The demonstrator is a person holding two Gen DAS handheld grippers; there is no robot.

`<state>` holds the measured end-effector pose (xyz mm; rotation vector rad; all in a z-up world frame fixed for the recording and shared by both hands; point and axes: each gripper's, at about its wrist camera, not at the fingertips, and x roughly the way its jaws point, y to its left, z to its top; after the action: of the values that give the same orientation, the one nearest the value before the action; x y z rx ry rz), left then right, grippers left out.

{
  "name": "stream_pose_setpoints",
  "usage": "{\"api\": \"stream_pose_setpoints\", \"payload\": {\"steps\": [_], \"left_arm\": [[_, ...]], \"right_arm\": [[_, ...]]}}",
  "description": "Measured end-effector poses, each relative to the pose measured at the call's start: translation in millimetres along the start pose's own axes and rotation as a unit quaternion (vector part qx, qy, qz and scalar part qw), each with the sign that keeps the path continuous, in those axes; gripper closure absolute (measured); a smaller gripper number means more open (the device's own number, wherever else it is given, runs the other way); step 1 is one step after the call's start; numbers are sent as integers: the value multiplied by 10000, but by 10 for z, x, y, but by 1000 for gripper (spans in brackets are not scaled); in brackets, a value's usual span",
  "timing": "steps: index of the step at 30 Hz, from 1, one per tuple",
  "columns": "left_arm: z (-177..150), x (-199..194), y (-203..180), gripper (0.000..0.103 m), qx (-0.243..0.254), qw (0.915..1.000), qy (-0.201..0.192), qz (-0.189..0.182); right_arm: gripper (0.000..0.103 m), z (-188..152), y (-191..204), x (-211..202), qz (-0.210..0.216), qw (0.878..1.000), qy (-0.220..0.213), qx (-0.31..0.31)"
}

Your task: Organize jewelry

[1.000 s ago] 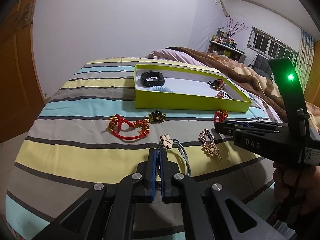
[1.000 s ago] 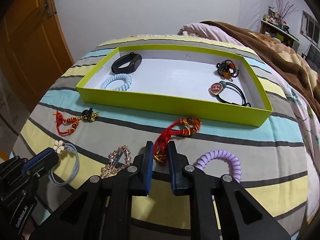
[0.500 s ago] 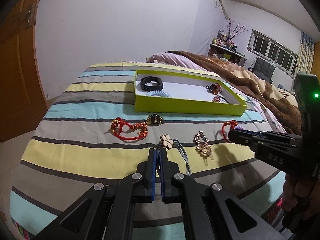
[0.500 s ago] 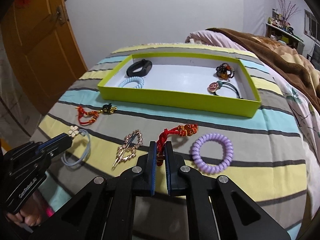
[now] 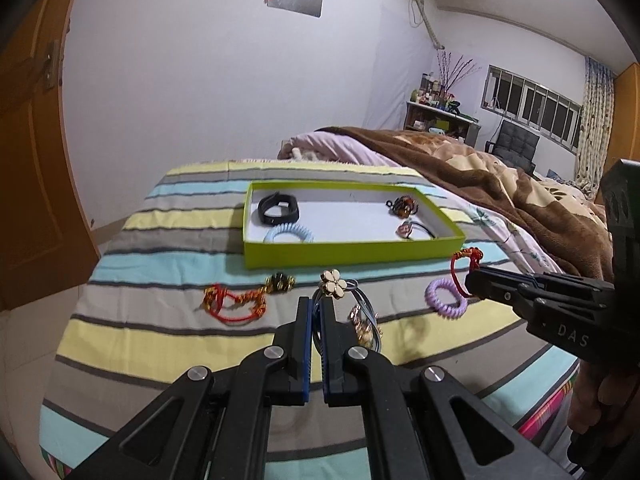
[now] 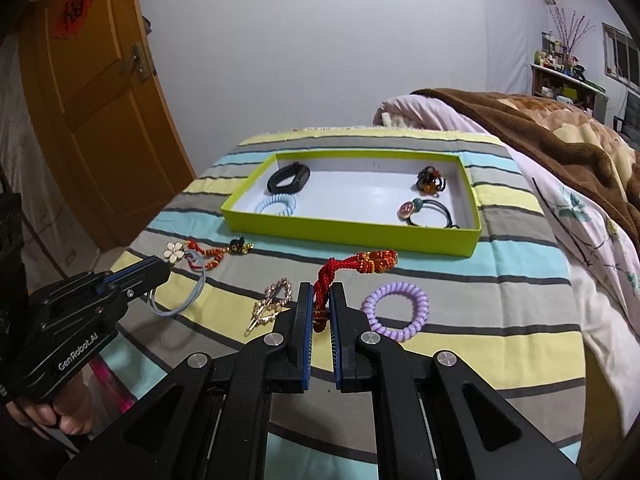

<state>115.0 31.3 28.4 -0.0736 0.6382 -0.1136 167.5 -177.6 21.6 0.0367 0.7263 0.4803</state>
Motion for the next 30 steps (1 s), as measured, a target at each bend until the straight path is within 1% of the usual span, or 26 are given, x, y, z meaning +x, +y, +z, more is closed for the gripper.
{"api": "stream_pose_setpoints", "payload": {"steps": [9, 17, 26, 30], "left_arm": [[271, 19, -100, 100, 108, 9997, -211, 78], [474, 142, -198, 100, 219, 9993, -300, 85], [759, 505, -220, 100, 370, 9989, -233, 147], [864, 741, -161, 100, 302, 9994, -120, 131]], "right_arm": [[95, 115, -105, -113, 5, 9997, -227, -39], [95, 246, -216, -54, -42, 9993, -342, -117], [95, 494, -386, 226, -70, 9994, -274, -182], [95, 600, -466, 399, -84, 9995, -221, -188]]}}
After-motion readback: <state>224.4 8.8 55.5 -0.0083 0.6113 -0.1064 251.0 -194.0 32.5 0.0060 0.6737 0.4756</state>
